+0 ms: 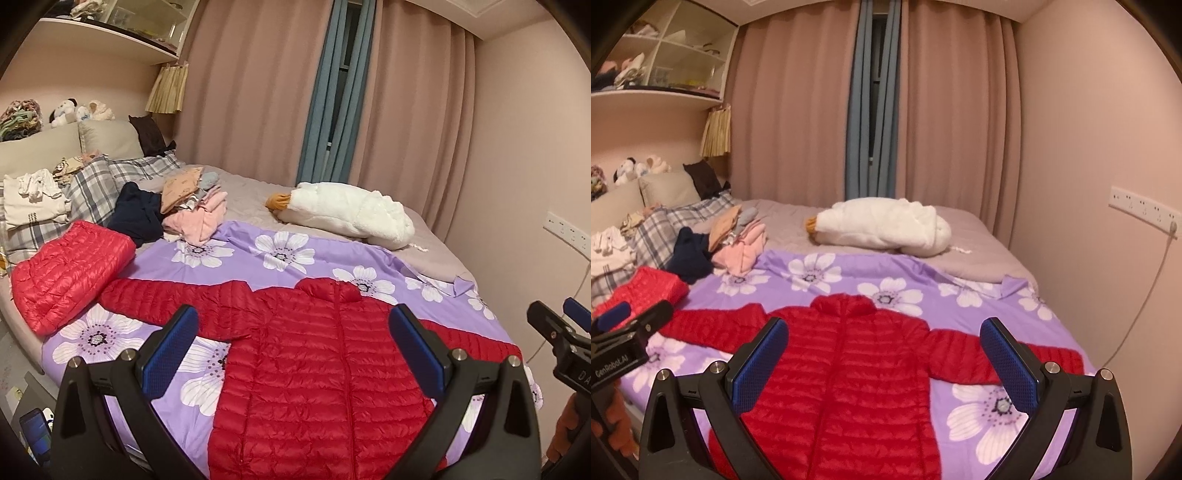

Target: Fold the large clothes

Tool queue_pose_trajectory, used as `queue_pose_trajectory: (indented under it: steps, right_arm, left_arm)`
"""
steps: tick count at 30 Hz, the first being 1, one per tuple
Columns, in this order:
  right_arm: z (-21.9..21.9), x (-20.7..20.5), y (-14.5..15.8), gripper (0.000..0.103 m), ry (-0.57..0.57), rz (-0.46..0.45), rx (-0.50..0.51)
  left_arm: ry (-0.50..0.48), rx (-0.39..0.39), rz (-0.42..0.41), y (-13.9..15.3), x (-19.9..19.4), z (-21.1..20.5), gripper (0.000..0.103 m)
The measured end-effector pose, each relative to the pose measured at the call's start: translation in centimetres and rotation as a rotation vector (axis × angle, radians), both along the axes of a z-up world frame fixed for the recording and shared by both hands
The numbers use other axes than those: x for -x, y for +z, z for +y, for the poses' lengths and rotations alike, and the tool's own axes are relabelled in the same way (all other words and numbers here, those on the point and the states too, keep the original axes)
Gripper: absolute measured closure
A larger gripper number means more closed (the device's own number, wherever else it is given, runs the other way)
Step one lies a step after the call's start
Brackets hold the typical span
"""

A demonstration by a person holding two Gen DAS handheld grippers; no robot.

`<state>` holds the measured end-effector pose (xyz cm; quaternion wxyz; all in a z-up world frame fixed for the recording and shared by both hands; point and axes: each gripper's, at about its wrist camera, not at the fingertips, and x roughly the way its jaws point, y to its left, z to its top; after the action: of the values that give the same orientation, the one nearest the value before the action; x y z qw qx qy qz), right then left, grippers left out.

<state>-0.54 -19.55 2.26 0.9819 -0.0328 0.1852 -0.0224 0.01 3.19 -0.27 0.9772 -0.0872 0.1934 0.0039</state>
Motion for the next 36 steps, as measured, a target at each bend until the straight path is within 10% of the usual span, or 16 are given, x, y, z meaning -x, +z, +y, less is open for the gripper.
queue_pose_trajectory:
  steps: [36]
  right_arm:
    - [0.3, 0.0, -0.1, 0.0, -0.024, 0.014, -0.096]
  left_arm:
    - [0.114, -0.039, -0.042, 1.9, 0.6, 1.3, 0.0]
